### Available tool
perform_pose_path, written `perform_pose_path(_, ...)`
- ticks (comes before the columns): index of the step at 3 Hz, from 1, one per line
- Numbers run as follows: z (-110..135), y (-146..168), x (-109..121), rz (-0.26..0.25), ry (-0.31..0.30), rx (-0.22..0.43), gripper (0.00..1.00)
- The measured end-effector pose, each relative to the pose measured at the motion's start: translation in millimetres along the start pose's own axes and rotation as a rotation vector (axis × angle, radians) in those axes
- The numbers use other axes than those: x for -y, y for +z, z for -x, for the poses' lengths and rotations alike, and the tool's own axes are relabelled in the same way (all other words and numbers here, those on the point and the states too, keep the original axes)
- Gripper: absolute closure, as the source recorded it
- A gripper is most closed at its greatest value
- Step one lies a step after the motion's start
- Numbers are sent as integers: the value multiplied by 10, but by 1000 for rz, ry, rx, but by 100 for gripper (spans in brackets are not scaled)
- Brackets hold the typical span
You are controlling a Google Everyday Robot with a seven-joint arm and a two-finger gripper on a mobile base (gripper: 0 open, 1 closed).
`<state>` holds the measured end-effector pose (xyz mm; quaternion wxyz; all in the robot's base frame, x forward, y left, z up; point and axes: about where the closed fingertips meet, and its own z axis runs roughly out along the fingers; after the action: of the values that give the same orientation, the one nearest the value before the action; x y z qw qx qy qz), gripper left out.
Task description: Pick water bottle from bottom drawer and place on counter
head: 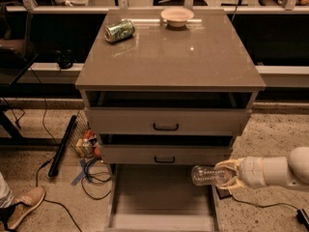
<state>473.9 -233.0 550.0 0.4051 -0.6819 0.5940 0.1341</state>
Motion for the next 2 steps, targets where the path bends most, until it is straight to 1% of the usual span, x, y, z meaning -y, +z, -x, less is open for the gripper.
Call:
perform_pose_path(1, 350, -562, 332, -49, -51, 5, 100)
perform_pose_path(2, 714, -1229, 713, -144, -95, -20, 100)
